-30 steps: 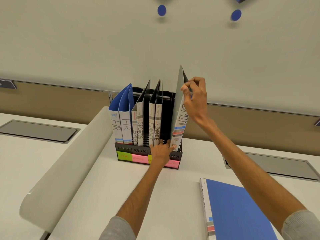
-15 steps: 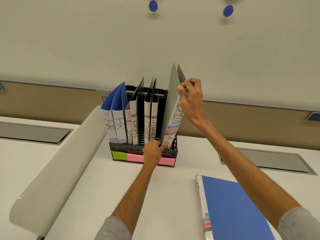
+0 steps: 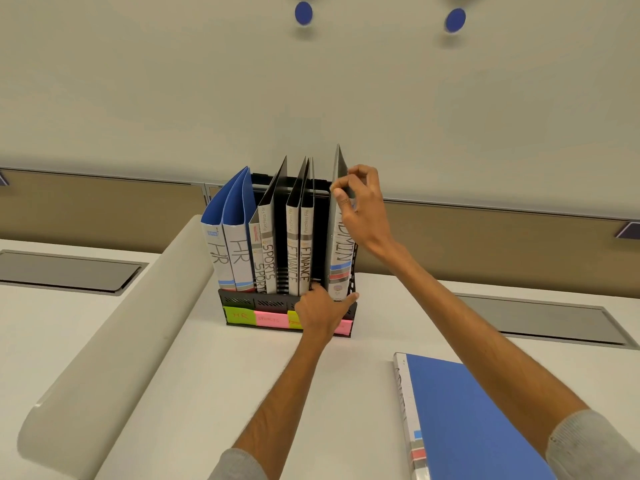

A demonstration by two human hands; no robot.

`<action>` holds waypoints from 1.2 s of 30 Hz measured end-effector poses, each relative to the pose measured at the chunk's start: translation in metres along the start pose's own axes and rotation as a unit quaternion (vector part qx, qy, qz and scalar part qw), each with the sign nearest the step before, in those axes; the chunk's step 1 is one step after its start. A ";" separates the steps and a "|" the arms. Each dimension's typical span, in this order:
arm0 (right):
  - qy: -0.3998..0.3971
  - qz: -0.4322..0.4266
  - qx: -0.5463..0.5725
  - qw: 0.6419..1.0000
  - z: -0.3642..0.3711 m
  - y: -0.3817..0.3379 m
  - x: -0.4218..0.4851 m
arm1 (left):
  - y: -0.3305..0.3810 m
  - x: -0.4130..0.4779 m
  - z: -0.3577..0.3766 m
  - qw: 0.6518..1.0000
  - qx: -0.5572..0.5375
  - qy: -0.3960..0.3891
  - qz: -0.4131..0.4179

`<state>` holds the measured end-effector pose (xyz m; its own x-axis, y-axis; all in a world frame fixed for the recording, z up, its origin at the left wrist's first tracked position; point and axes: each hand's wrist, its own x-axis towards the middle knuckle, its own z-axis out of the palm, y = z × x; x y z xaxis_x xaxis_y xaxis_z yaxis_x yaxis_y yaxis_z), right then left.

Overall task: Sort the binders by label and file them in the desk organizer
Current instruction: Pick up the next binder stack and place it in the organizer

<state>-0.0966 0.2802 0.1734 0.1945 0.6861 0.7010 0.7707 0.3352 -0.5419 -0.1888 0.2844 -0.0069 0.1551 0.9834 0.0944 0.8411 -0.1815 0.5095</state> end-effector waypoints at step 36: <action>-0.183 0.344 0.107 0.915 0.017 0.039 -0.034 | -0.004 -0.009 0.018 0.995 -0.098 -0.001 0.009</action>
<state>-0.0835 0.2808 0.1207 0.3418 0.9395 -0.0211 0.3985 -0.1652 -0.9022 -0.1840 0.2765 -0.0245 0.1709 0.9799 0.1031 0.7214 -0.1957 0.6643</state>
